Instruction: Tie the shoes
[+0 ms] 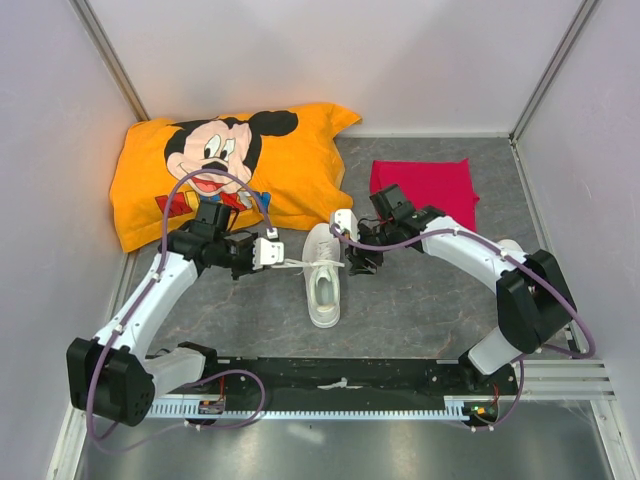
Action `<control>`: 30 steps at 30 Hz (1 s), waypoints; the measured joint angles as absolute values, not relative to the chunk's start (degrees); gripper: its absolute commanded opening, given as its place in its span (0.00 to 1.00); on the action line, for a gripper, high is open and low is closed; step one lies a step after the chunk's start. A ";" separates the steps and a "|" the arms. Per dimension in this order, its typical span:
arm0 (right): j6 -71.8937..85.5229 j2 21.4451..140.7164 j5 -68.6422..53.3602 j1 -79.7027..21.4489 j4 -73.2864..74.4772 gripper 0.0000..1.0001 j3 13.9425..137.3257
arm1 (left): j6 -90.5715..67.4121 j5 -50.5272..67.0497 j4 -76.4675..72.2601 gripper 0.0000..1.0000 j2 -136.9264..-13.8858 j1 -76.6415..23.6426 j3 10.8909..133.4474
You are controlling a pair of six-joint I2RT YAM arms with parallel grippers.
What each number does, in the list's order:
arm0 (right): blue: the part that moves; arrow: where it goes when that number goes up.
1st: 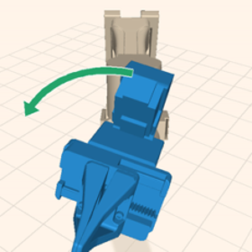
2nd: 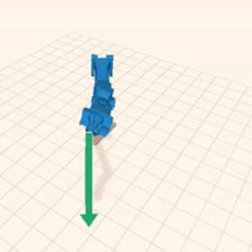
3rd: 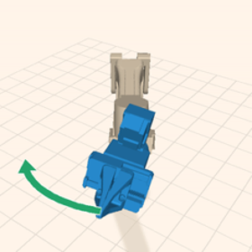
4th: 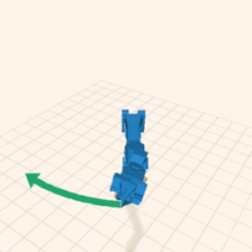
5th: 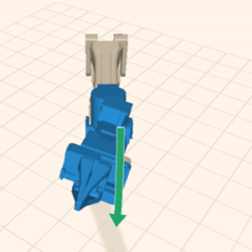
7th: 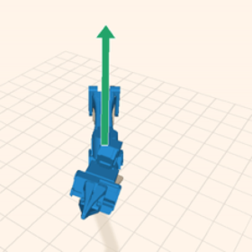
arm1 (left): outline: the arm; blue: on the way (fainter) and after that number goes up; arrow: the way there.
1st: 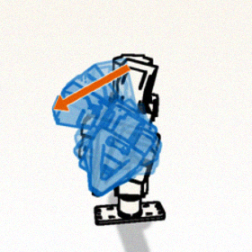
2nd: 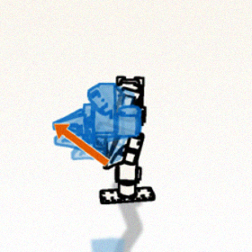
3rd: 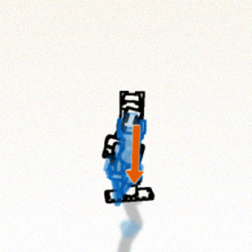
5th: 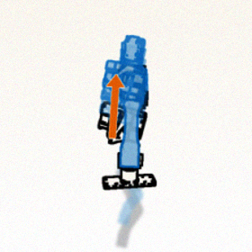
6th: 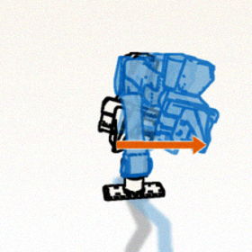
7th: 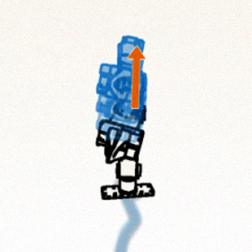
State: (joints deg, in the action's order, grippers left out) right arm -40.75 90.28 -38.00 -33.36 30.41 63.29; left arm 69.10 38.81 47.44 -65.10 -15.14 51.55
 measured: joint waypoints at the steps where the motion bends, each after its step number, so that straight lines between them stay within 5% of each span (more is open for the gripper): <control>1: -40.95 90.35 -38.17 -33.36 30.46 0.57 63.51 | 69.30 38.68 47.81 0.02 -65.04 -15.00 51.55; 21: -45.21 91.37 -42.94 -33.36 33.71 0.58 67.35 | 71.57 35.18 50.87 0.04 -61.93 -13.47 49.12; 30: -45.28 92.88 -44.05 -34.20 34.46 0.55 68.62 | 69.52 38.96 48.51 0.35 -65.25 -13.63 49.10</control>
